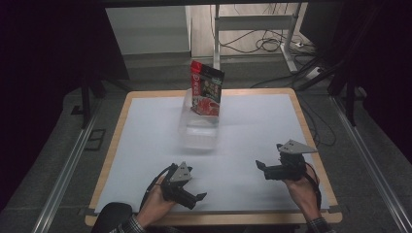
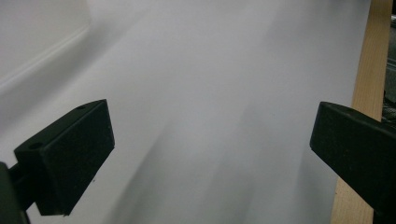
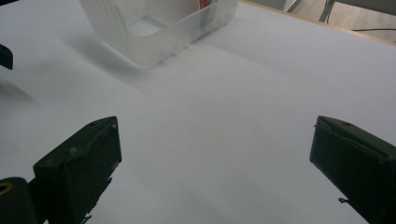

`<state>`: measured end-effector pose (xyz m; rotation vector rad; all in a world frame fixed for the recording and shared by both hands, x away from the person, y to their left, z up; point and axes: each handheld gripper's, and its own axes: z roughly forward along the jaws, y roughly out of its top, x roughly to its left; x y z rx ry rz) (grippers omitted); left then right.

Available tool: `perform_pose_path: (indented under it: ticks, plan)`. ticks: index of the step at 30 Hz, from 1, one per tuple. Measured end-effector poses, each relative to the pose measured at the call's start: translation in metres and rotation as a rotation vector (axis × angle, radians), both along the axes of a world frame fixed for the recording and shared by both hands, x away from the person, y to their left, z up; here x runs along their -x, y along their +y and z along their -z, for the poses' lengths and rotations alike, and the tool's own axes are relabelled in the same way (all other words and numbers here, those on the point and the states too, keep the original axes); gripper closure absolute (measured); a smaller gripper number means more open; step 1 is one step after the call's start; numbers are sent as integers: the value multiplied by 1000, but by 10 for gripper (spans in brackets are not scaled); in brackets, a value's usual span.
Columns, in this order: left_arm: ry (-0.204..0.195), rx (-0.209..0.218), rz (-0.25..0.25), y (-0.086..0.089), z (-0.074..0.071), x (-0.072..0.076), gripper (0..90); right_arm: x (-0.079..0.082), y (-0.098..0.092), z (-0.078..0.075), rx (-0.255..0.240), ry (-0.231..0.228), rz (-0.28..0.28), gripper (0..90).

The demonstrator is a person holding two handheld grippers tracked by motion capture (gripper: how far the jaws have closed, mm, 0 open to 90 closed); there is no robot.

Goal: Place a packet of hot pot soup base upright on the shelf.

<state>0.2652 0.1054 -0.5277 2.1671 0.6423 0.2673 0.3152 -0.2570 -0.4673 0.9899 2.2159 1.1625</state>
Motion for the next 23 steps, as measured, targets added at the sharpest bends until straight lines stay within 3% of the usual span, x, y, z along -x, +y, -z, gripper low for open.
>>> perform_pose_path:
  ticks: [16,23]
  plan:
    - [1,-25,1,-2,2,0,0,22,-16,14,25,50,22,22]
    - [0,-29,3,-2,2,0,0,23,-22,19,42,78,33,22]
